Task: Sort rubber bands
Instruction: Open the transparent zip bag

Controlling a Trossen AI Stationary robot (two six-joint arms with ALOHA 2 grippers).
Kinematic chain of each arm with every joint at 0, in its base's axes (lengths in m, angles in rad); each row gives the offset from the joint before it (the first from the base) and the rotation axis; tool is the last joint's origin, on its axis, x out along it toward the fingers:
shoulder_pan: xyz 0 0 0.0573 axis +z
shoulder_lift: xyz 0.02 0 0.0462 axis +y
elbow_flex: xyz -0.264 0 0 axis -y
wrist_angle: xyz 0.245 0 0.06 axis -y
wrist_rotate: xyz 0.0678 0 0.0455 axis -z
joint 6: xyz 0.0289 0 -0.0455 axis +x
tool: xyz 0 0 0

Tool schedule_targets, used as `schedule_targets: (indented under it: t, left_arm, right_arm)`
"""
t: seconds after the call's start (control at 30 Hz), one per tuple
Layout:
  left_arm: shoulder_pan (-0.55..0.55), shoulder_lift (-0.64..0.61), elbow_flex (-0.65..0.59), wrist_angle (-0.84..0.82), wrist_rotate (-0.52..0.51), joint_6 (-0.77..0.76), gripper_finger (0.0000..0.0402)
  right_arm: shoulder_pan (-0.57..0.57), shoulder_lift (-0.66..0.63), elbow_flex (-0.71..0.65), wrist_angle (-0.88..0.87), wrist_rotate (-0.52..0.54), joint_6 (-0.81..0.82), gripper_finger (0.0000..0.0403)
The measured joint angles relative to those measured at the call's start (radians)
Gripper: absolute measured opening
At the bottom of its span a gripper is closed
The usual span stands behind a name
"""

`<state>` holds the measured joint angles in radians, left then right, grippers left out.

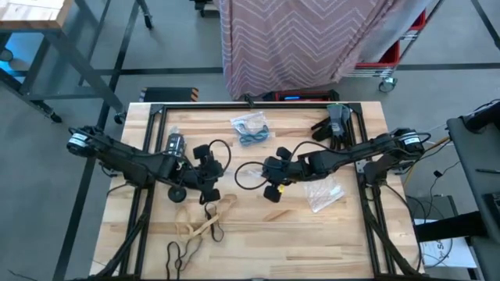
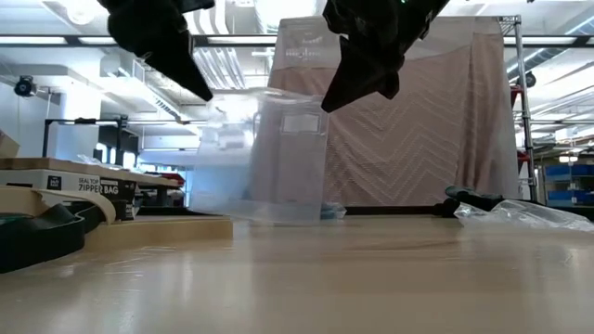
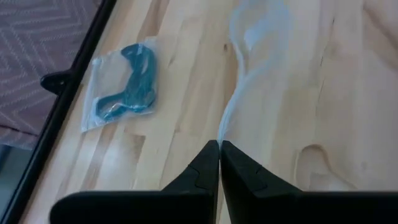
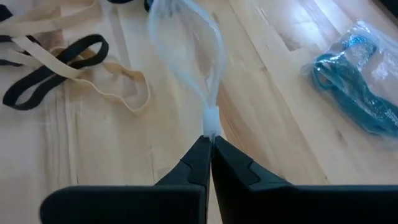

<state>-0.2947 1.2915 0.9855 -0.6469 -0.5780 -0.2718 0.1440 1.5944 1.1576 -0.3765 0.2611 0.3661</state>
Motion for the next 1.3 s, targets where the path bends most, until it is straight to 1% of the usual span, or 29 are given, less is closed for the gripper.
schedule_targets:
  t: [0.1,0.4,0.47,0.53,0.6,0.67,0.73,0.9,1.0,1.13,1.3]
  left_arm:
    - [0.006,0.004,0.000,0.025,0.020,0.004,0.0000]
    - [0.006,0.004,0.000,-0.004,0.026,0.022,0.0000]
    - [0.006,0.001,0.000,-0.005,0.055,0.033,0.0003]
    - [0.006,-0.011,0.000,-0.007,0.114,0.053,0.0009]
    - [0.006,-0.029,0.006,-0.009,0.172,0.066,0.0019]
    - [0.005,-0.052,0.020,-0.009,0.204,0.082,0.0029]
    - [0.005,-0.083,0.035,-0.003,0.202,0.108,0.0041]
    - [0.021,-0.116,0.045,0.169,0.151,0.200,0.0074]
    - [0.040,-0.089,0.047,0.252,0.151,0.239,0.0095]
    - [0.088,-0.016,0.056,0.255,0.160,0.255,0.0124]
    - [0.151,0.081,0.109,0.232,0.261,0.269,0.0162]
  right_arm:
    - [0.000,0.000,0.000,0.010,0.000,-0.010,0.0000]
    - [0.000,0.000,0.000,0.008,0.000,-0.026,0.0000]
    - [0.000,0.000,0.000,0.008,0.000,-0.028,0.0000]
    - [0.000,0.000,0.000,0.008,0.000,-0.043,0.0000]
    - [0.000,0.000,0.000,0.008,0.000,-0.059,0.0000]
    - [0.000,0.000,0.000,0.000,0.000,-0.075,0.0000]
    - [0.000,0.000,0.000,-0.009,0.000,-0.090,0.0000]
    - [0.000,0.000,0.000,-0.013,0.001,-0.126,0.0000]
    - [0.000,0.000,0.000,-0.013,0.001,-0.142,0.0000]
    - [0.005,0.000,0.000,-0.013,0.001,-0.161,0.0000]
    - [0.006,0.000,0.000,-0.012,0.001,-0.169,0.0000]
